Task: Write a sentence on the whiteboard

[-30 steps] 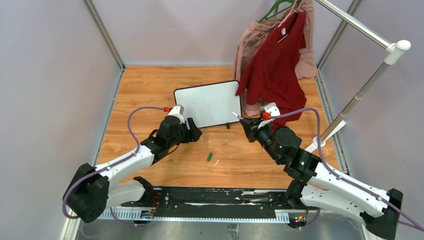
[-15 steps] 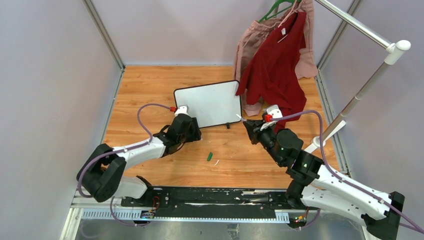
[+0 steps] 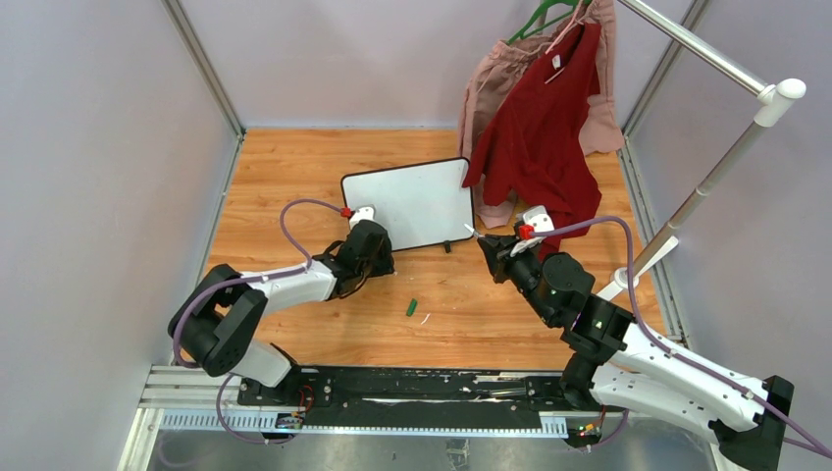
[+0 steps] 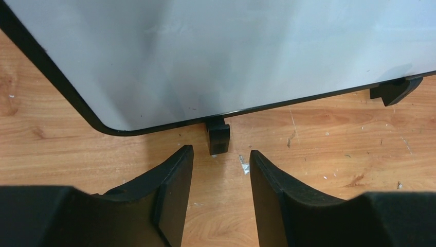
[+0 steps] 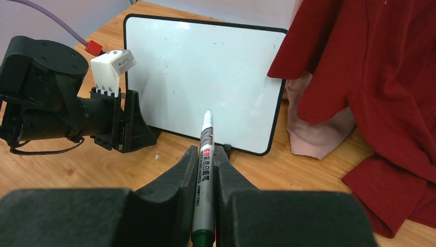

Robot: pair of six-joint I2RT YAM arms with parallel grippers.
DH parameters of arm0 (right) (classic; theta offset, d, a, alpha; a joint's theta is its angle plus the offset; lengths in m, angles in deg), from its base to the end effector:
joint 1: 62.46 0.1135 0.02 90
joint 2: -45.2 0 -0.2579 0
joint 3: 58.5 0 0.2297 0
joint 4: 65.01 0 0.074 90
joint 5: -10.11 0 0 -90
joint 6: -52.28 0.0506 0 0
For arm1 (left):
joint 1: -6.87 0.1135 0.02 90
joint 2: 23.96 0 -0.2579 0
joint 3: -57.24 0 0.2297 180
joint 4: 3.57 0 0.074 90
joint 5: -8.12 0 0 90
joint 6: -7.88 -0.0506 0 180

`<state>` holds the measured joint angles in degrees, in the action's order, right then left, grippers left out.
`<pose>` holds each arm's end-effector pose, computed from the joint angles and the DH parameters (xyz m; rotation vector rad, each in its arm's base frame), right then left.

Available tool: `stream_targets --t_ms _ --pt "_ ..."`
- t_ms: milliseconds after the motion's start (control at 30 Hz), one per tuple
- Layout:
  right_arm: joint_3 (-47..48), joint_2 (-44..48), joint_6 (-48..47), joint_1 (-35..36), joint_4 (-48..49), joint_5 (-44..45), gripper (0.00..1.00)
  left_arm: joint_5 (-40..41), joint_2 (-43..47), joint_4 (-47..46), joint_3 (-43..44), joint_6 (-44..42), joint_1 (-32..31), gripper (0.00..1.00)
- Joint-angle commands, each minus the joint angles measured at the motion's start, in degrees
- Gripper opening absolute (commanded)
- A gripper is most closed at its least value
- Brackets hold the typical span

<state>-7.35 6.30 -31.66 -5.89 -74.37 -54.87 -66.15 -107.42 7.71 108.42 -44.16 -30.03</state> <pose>0.1079 0.1246 0.3302 -0.3253 1.5150 0.5388 0.2271 -0.1534 0.1625 -0.1588 2.3161 -0.3501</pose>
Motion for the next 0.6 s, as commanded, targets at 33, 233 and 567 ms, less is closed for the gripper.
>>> stream_targets --t_ms 33,233,567 --pt "-1.0 0.1 -1.2 -0.6 0.3 1.3 0.0 1.0 -1.4 -1.9 1.9 0.1 -0.5 0.48" --pt "-1.1 -0.1 -1.3 -0.6 0.5 1.3 0.0 0.0 -3.0 -2.3 2.7 0.1 -0.9 0.44" --pt "-1.4 -0.1 -1.3 -0.6 0.5 1.4 0.0 -1.2 -4.1 -3.1 3.3 0.3 -2.1 0.41"
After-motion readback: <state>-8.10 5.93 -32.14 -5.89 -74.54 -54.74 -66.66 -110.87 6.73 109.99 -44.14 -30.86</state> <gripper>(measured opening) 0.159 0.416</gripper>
